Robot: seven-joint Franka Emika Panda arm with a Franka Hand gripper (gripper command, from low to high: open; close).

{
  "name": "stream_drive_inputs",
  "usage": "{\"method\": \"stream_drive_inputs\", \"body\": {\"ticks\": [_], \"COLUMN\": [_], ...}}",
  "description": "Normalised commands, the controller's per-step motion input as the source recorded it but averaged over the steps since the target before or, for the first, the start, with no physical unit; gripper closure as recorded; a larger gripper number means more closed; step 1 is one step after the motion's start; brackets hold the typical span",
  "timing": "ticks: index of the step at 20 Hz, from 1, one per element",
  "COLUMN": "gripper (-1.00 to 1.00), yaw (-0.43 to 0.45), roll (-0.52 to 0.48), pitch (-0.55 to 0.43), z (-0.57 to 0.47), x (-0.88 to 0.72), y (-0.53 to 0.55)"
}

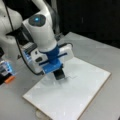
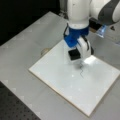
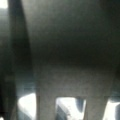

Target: Erasing curve lines

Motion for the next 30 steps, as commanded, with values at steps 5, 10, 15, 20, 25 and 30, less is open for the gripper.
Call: {"method": "stream_drive_inputs", "body": {"ticks": [5,10,15,20,25,30], "gripper": [1.0,1.0,1.0,1.0,1.0,1.0], "yaw": [-0.217,-0.187,-0.15,-0.129,-0.121,-0.088], "roll": [0.062,0.046,0.047,0.066,0.089,0.119], "pitch": [-0.14,-0.159,-0.174,-0.167,-0.161,-0.19], "z": [-0.19,-0.22,-0.2,-0.18,-0.17,-0.21], "x": [-0.15,-0.2,-0.19,-0.15,-0.15,-0.11], "y": [0.12,-0.02,-0.02,0.04,0.07,0.03]}}
